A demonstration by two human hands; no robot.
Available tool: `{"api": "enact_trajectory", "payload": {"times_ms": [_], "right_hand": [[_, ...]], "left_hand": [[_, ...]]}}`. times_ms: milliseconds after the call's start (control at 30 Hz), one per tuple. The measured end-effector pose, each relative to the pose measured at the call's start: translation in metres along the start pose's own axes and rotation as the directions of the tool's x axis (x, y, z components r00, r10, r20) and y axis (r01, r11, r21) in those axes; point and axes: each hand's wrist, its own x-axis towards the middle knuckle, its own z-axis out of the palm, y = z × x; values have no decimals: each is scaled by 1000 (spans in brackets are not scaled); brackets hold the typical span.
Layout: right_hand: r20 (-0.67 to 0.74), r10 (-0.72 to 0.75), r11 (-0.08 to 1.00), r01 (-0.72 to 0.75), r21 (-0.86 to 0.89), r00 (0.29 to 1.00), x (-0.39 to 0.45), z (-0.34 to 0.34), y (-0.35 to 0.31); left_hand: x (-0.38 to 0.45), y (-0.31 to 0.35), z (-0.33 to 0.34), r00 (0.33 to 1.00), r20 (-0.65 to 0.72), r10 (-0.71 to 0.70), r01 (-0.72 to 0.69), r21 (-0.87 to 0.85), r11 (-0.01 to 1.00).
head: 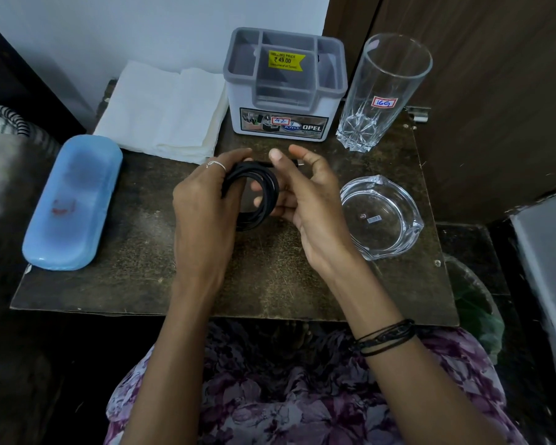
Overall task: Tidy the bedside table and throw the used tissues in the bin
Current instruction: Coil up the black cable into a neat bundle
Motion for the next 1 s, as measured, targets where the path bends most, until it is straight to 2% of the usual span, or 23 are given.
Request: {"api": "enact_trajectory", "payload": {"times_ms": [100, 167, 233, 300, 367, 467, 600, 700, 867, 1000], "right_hand": [[70, -6, 999, 9, -42, 998, 1, 1, -2], [179, -20, 991, 43, -126, 984, 1, 1, -3], [284, -10, 975, 72, -208, 959, -1, 2, -1], [309, -33, 954, 122, -274, 950, -2, 4, 4], [243, -115, 910, 200, -362, 963, -1, 5, 6], [79, -282, 784, 278, -555, 956, -3, 4, 9], [-40, -405, 733, 299, -611, 913, -8, 9, 15], [-103, -419, 730, 267, -629, 902, -4, 10, 19], [-64, -424, 671, 265, -692, 903, -7, 12, 16], [-85, -405, 713, 256, -652, 910, -13, 16, 16]], "left_hand": [[0, -2, 0, 1000, -11, -3, 4, 88, 996], [-1, -5, 0, 1000, -26, -15, 18, 122, 992], [-2, -6, 0, 998, -46, -45, 51, 121, 991], [-4, -3, 0, 995, -65, -74, 81, 108, 991], [-5, 2, 2, 993, -90, -81, 93, 134, 987], [-5, 6, 5, 988, -126, -90, 111, 165, 980], [-8, 9, 12, 989, -129, -72, 93, 166, 982], [-9, 9, 19, 987, -152, -44, 72, 180, 981], [-9, 6, 22, 981, -177, -79, 109, 163, 981], [-5, 2, 19, 968, -226, -112, 152, 168, 974]]}}
